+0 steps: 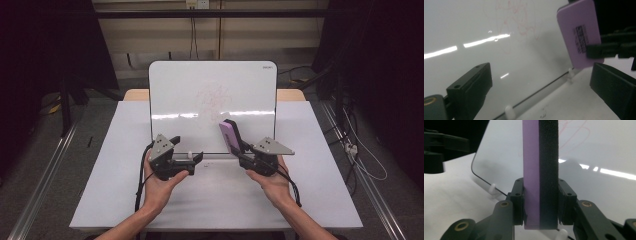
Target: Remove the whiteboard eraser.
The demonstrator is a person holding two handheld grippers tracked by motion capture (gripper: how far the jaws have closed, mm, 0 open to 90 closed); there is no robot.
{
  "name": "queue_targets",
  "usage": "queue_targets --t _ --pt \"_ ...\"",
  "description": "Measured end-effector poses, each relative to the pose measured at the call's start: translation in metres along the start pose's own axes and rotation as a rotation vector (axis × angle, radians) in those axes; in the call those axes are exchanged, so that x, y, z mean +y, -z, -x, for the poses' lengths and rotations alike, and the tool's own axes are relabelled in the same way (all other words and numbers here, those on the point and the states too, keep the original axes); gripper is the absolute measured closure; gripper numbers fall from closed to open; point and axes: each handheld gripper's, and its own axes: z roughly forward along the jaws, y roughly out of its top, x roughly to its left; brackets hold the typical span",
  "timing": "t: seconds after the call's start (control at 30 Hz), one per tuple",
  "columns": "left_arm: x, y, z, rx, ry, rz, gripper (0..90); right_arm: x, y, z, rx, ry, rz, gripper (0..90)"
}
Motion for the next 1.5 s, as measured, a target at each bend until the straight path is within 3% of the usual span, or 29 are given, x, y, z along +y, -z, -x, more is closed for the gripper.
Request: queue_targets --t 0.2,0.3,0.37,0.57,0.7,0.83,0.9,1.03,1.2,1.27,1.5 --pt "0.01 -0.014 0.007 -0.019 0.023 0.057 4.3 0.001 -0.01 -0.011 0.041 -0.041 0.02 64.3" --pt "0.011 -0.015 0.009 -0.008 0.024 0.081 5.3 0.002 -0.014 -0.017 0.063 -0.055 0.024 64.4" --pt "0.011 -0.017 0.01 -0.012 0.054 0.105 5.3 0.001 -0.018 -0.021 0.066 -0.059 0.023 64.4" --pt "0.011 -0.02 0.01 -0.012 0.076 0.127 5.5 0.0 -0.026 -0.03 0.084 -0.09 0.031 64.5" --pt "0.009 -0.028 0.009 -0.027 0.122 0.127 6.8 -0.002 -0.031 -0.034 0.108 -0.114 0.034 64.5" --pt "0.005 -0.033 0.012 -0.026 0.114 0.14 12.8 -0.009 -0.034 -0.041 0.124 -0.123 0.037 64.5" --pt "0.004 -0.033 0.013 -0.04 0.14 0.16 17.2 -0.01 -0.035 -0.043 0.123 -0.136 0.043 64.5" --pt "0.002 -0.031 0.015 -0.041 0.135 0.184 26.4 -0.009 -0.034 -0.043 0.121 -0.164 0.067 64.5" --pt "-0.004 -0.032 0.015 -0.067 0.177 0.192 35.6 -0.008 -0.034 -0.041 0.118 -0.2 0.082 64.4" --pt "-0.006 -0.032 0.017 -0.061 0.168 0.204 36.0 -0.009 -0.034 -0.041 0.117 -0.207 0.084 64.4" --pt "-0.009 -0.034 0.021 -0.032 0.192 0.213 37.9 -0.012 -0.035 -0.043 0.128 -0.231 0.083 64.4"
